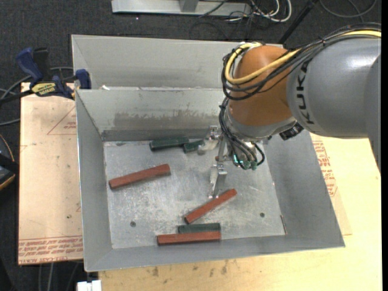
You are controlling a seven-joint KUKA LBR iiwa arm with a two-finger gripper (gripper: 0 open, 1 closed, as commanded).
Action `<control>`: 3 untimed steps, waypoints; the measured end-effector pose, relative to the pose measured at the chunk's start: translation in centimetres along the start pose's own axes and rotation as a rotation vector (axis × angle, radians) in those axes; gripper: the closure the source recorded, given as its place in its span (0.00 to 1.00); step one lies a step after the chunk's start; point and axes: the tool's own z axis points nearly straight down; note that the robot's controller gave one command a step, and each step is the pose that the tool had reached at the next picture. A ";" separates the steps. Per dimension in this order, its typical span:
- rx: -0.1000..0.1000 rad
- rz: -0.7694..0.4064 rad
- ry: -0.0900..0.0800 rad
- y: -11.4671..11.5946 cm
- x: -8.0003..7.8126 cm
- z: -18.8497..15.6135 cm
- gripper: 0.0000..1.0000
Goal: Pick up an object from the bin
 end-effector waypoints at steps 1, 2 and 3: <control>0.000 0.001 -0.008 0.0 -0.2 -0.4 0.00; 0.001 -0.136 -0.010 -1.7 1.6 4.6 0.00; 0.000 -0.186 -0.006 -2.8 3.0 5.1 0.00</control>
Offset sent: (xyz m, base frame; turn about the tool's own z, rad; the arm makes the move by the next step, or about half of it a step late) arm -0.0356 -0.0339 -0.0950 -0.2664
